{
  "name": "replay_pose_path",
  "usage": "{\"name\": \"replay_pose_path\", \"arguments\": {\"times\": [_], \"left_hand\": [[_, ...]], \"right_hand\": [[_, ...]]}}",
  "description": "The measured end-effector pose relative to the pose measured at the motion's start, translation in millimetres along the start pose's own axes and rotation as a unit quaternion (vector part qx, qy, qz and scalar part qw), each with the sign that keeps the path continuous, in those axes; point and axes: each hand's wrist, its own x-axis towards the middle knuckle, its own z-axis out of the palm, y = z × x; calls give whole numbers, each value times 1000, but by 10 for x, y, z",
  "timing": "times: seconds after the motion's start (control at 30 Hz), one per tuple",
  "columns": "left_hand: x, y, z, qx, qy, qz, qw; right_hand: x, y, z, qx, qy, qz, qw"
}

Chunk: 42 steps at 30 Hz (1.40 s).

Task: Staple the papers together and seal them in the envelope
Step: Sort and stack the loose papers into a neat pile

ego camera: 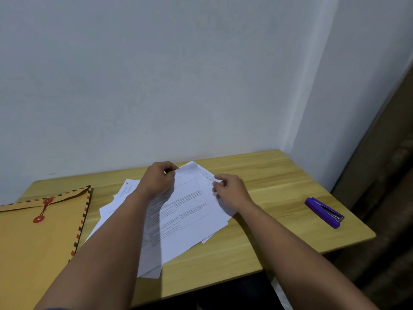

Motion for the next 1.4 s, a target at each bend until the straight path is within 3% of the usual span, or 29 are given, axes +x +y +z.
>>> {"name": "replay_pose_path", "arguments": {"times": [0.07,0.13,0.27,0.63,0.73,0.83,0.93,1.07,1.23,1.4], "left_hand": [[-3,-6,9,3,0,-4,1000],[0,0,20,5,1,-5,1000],[12,47,17,4,-2,4,1000],[10,133,-24,4,-9,14,1000],[7,182,-68,6,-9,20,1000],[3,274,-94,1,-3,34,999],[-1,400,-100,-6,-2,48,999],[12,577,-136,-7,-11,71,997],[47,860,-242,-39,-3,102,994],[63,1091,-343,-55,6,127,990]], "right_hand": [[51,24,-209,-184,34,11,982],[97,34,-385,-303,7,59,951],[140,-11,-554,-367,-82,146,915],[238,29,-816,-322,-83,189,924],[272,22,-1142,-239,31,168,956],[294,-103,-1450,-124,199,58,971],[244,-412,-1607,3,261,-69,963],[212,-813,-1692,39,243,-162,956],[161,-1170,-1642,73,134,-229,961],[42,-1219,-1455,136,55,-219,965]]}}
